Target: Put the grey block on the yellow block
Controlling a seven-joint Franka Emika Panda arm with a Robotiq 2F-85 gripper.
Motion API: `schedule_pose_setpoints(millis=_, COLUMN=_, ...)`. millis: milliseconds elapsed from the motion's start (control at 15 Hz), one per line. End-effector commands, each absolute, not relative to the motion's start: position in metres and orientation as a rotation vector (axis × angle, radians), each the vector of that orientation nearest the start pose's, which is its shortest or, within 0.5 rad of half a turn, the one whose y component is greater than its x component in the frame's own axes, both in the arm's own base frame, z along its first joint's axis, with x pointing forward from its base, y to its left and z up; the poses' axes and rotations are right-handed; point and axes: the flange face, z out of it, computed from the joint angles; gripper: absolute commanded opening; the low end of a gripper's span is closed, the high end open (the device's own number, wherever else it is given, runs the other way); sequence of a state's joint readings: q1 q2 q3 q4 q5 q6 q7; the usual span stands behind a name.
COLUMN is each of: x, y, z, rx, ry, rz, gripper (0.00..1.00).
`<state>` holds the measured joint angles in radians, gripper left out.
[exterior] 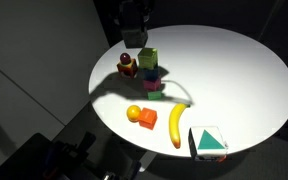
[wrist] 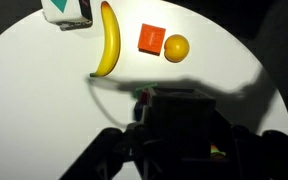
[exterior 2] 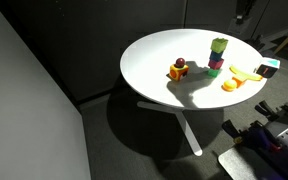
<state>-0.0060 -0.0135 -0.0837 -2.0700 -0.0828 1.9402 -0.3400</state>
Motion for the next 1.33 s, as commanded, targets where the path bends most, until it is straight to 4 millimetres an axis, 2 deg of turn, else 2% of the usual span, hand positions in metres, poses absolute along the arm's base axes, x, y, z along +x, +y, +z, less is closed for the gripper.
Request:
schedule_pose_setpoints(millis=0, x=0.554, y=-0.062, z=0.432, rx=-3.134, ry=-0.459, rz=0.222, gripper=0.31)
schedule_pose_setpoints(millis=533, x=0.588, y=-0.064, z=0.411, rx=-3.141, ry=-0.487, rz=0.221, gripper=0.31)
schedule_pose_setpoints(millis=1267, x=0.599, y=-0.053, z=0.388, rx=-3.128, ry=-0.533, rz=0.260, gripper=0.31)
